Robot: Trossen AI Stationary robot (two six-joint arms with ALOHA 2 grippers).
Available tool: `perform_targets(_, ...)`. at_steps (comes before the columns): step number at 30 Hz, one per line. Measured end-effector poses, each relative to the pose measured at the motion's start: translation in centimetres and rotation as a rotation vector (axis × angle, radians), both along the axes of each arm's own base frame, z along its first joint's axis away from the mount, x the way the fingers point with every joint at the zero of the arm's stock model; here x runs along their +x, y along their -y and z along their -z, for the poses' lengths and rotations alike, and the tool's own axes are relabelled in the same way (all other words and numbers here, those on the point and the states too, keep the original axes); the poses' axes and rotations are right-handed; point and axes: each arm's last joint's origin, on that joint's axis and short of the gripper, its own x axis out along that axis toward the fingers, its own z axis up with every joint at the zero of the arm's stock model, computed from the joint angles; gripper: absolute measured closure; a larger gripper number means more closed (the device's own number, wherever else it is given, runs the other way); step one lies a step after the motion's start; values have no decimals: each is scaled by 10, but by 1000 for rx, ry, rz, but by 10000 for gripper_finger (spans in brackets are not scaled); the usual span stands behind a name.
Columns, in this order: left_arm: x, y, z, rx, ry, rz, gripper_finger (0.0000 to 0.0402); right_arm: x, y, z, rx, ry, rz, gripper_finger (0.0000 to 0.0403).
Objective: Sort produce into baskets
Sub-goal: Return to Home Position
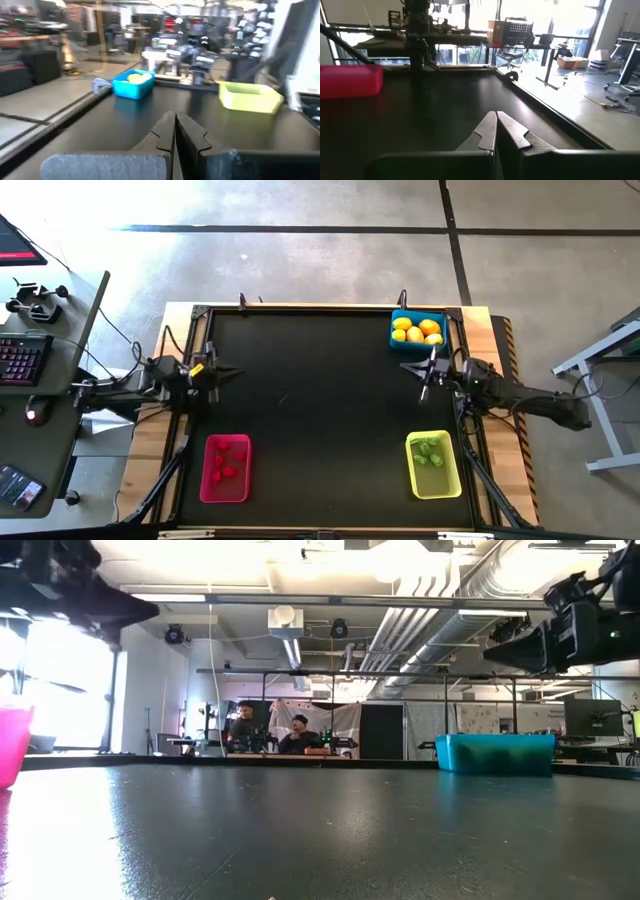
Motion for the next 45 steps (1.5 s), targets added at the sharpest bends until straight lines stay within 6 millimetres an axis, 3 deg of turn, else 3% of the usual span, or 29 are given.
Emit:
perform_targets(5,3,0,3,17,40,-28,401,-8,-2,-3,-14,52,-18,403)
perform_targets(9,12,3,25,5,114,68,401,-8,-2,-3,-10,51,-14,403)
perform_targets(17,12,-3,28,42,64,12,401,-9,2,-2,23,52,24,403)
perform_targets(24,13,-14,34,-18,5,-96,401,-12,11,-3,-47,32,140,403)
perform_targets(29,14,-18,37,-30,-33,-127,401,-12,11,-3,-141,-8,132,403)
perform_targets(45,15,-18,39,-33,-47,-128,401,-12,11,-3,-144,-10,132,403)
